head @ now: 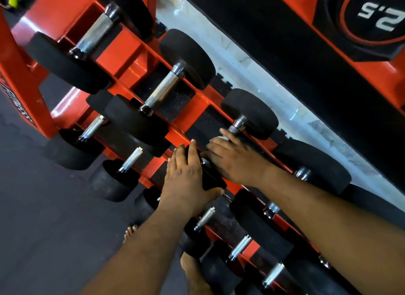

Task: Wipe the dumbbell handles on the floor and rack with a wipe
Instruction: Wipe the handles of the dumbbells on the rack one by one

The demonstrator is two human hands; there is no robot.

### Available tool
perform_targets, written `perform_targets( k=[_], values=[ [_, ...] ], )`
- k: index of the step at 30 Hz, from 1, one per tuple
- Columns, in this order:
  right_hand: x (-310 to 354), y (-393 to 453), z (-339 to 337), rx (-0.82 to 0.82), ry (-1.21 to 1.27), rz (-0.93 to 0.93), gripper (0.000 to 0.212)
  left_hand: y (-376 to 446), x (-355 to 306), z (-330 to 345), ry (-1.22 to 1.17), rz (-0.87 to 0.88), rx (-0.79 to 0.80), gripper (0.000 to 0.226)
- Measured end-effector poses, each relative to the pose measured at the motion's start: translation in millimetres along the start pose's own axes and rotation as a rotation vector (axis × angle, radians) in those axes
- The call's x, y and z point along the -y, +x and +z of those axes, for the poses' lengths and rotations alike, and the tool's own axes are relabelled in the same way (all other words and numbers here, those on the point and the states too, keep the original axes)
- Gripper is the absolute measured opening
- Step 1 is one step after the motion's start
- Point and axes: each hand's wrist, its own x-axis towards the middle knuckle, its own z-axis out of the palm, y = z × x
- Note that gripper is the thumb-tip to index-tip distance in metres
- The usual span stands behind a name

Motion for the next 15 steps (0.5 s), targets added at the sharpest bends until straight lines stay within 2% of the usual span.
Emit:
perform_targets(
  k=[3,6,8,10,13,15],
  values=[
    [0,12,-5,0.021,0.012,0.002,0.032,0,-1,0,-0.006,0.001,-0.003,0.138],
    [-6,-14,-5,0.006,-0.095,0.03,0.047,-1,-1,-1,0.002,0.001,0.0,0.138],
    [-11,-29,-5,0.002,-0.209,0.133,0.06,-1,0,-1,0.005,0.003,0.008,0.137],
    [-10,-29,-5,0.006,-0.275,0.255,0.062,-1,0,-2,0.006,0.004,0.016,0.137],
    [4,-15,-4,-0.018,-0.181,0.34,0.057,-2,-1,-3,0.005,0.003,0.024,0.136],
    [18,-11,-4,-0.027,-0.06,0.265,0.054,-2,-1,-3,0.006,0.004,0.027,0.136]
  ],
)
